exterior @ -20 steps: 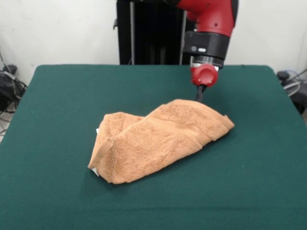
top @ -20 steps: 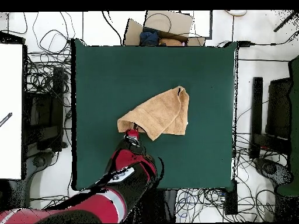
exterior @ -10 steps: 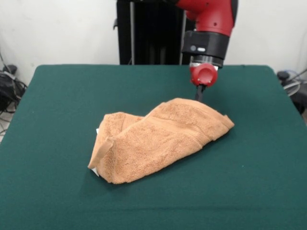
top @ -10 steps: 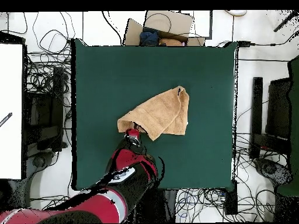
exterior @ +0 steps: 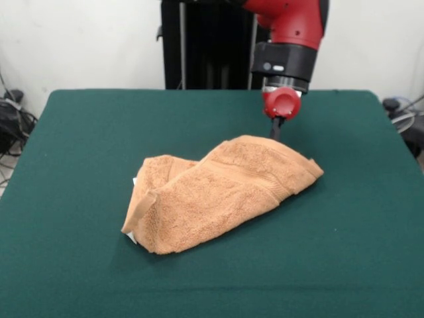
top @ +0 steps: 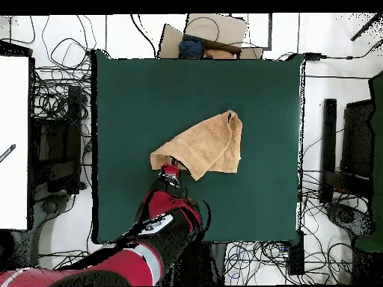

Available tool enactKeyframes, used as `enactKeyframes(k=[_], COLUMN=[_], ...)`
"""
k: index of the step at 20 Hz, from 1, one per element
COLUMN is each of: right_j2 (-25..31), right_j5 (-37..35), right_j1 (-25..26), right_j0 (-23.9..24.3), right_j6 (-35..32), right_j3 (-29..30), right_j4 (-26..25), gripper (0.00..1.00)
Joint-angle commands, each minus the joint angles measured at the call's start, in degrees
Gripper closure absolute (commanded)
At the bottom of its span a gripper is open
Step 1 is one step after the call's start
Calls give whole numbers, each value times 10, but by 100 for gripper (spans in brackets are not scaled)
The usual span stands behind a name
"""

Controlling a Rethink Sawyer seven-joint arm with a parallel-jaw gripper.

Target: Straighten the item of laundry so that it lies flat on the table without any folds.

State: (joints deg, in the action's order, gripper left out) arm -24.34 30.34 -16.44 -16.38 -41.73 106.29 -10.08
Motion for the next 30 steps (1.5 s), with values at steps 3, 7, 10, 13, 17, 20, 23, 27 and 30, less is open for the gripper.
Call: enactKeyframes(k=[3,7,10,13,17,20,23,27,30], right_j2=[47,45,46,47,49,49,51,51,44], right_j5=[-44,-17,1,-7,-31,-36,-38,-46,-51], right_j1=[2,31,59,64,54,59,63,58,47], right_j0=[12,20,31,38,40,43,47,49,44], right_j6=[-110,-107,-102,-96,-93,-93,-93,-95,-96], right_j3=[-48,-68,-91,-108,-118,-125,-133,-135,-130], right_j4=[-11,-10,-13,-21,-30,-33,-37,-47,-50], gripper=[0,0,0,0,0,0,0,0,0])
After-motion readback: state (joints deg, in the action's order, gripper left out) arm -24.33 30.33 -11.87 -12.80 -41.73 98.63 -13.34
